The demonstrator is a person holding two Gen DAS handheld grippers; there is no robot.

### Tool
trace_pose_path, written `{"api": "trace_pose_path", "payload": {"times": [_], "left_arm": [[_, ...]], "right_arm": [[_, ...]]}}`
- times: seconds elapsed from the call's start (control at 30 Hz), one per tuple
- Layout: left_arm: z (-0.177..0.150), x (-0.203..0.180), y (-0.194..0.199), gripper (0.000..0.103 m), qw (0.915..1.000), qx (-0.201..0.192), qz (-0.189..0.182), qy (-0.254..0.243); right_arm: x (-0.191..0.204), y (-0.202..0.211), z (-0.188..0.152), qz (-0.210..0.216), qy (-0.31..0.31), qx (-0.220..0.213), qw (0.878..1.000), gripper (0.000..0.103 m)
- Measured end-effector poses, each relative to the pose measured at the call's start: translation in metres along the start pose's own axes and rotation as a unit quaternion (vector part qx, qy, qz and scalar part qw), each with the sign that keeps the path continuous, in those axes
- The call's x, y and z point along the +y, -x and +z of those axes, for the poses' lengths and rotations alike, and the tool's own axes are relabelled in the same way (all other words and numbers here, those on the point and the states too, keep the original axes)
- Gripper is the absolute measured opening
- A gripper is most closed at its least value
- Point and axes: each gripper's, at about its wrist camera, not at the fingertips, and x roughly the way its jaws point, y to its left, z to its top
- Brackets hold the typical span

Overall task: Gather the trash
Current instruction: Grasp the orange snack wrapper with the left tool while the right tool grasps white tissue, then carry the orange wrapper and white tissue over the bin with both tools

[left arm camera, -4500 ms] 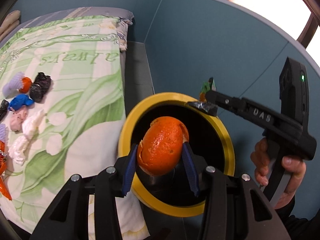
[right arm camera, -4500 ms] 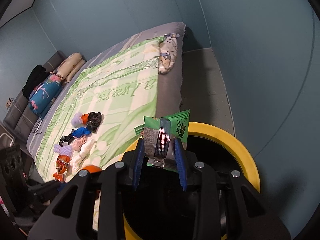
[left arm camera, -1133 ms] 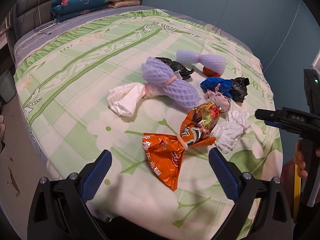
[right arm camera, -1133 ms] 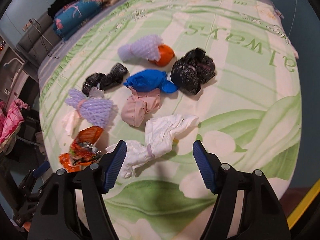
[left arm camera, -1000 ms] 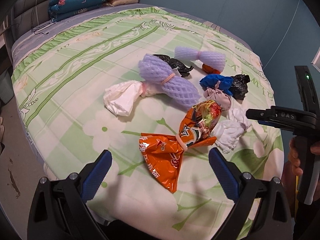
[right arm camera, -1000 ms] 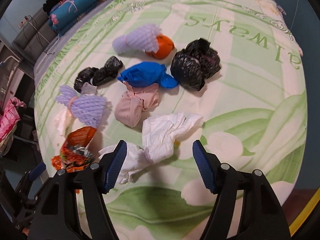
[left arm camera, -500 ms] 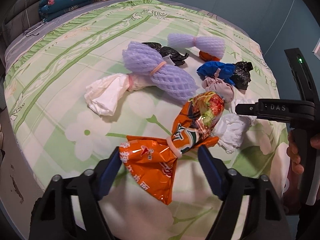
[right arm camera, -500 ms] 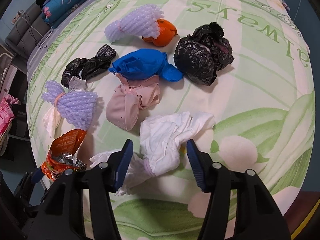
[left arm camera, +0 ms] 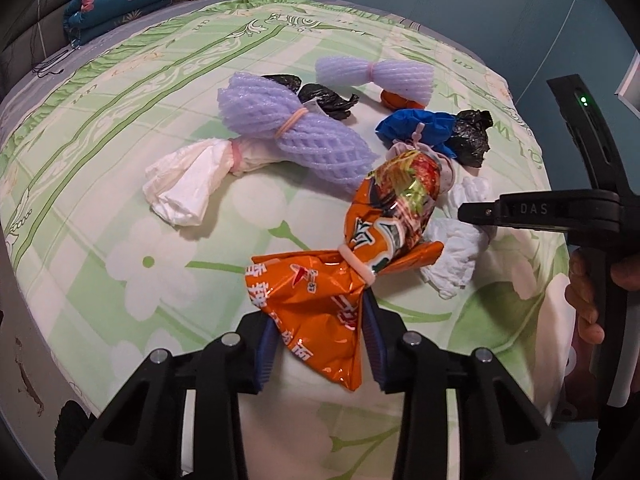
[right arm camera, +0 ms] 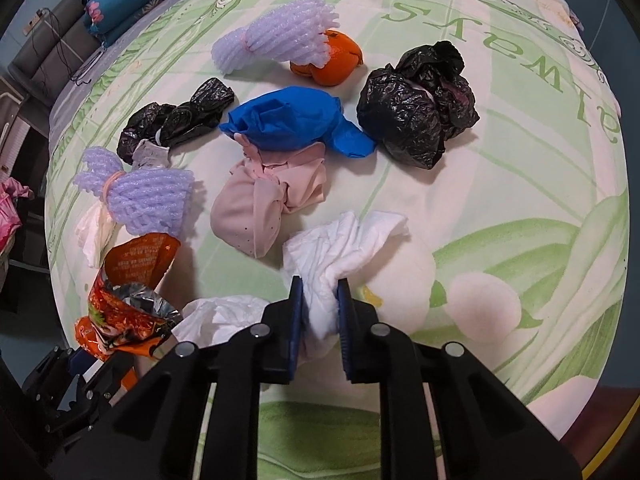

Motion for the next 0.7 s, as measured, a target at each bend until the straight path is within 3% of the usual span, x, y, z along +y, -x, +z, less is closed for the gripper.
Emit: {"api": "trace_pose_path", "payload": {"times": [0.7], "left_arm": [[-0.004, 0.004, 0.046, 0.035, 0.9988, -0.041, -0.013, 0.022]], "right_arm": [[-0.025, 0.085, -0.022, 0.06, -0.012, -0.073, 0.995, 0.013]]}}
